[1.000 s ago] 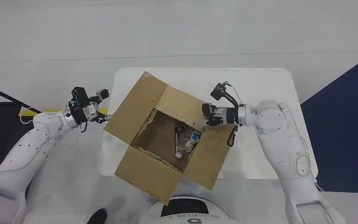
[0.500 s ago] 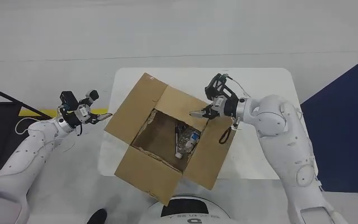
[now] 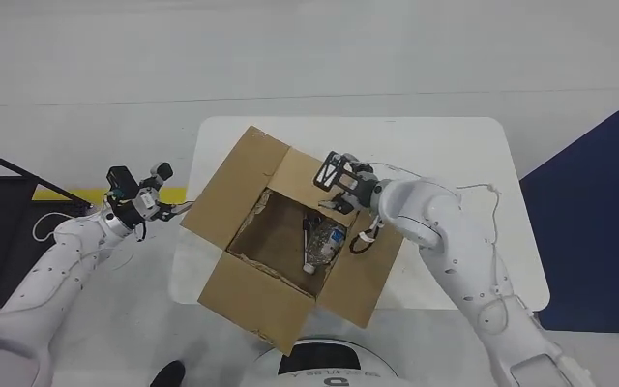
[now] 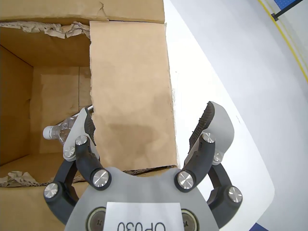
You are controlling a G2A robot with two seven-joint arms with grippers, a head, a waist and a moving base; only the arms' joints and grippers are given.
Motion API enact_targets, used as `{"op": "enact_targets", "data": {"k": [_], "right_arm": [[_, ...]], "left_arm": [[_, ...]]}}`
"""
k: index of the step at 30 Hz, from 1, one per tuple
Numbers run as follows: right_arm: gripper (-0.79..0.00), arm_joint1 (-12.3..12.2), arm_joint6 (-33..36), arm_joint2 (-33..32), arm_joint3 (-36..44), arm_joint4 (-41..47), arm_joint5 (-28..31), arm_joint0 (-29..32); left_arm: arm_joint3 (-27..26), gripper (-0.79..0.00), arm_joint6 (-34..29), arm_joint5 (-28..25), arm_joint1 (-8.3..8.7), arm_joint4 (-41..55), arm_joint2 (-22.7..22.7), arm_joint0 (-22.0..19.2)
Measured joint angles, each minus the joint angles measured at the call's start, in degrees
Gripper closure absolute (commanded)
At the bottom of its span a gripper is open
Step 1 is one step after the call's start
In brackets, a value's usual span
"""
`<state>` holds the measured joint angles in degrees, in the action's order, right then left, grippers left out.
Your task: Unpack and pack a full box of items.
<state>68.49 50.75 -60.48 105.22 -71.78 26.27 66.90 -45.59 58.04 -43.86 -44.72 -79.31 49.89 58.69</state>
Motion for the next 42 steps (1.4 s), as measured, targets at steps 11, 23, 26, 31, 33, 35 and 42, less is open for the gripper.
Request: {"op": "enact_targets", "data": {"k": [11, 23, 26, 31, 33, 35, 42], "right_arm": [[-0.785, 2.1, 0.4, 12.6, -0.8, -12.5, -5.0, -2.9], [-0.785, 5.0, 1.9, 14.3, -11.4, -9.1, -13.6, -9.3], [-0.785, 5.6, 2.3, 14.0, -13.9, -7.3, -15.1, -10.8], [-0.785, 6.3, 2.3, 12.7, -17.0, -4.1, -17.8, -12.5], [-0.785, 6.5, 2.3, 11.7, -18.1, -2.5, -19.4, -13.1], [-0.785, 6.7, 2.4, 10.5, -19.0, -1.1, -21.0, -13.5], [-0.785, 6.7, 2.8, 6.2, -20.8, 2.3, -25.6, -14.0]], "left_arm": [[-1.6, -0.785, -2.1, 0.1, -0.45, -0.7, 1.0, 0.3], [-1.6, -0.785, -1.7, 0.2, -0.52, -0.9, 2.8, 1.5], [-1.8, -0.785, -2.1, -0.1, -0.57, -1.0, 3.2, 1.6], [-1.8, -0.785, -2.6, -0.7, -0.64, -1.2, 3.8, 1.5], [-1.7, -0.785, -2.7, -1.0, -0.67, -1.2, 4.0, 1.5], [-1.6, -0.785, -2.8, -1.3, -0.71, -1.3, 4.3, 1.5], [-1.1, -0.785, -3.0, -2.3, -0.80, -1.9, 5.0, 1.0]]}}
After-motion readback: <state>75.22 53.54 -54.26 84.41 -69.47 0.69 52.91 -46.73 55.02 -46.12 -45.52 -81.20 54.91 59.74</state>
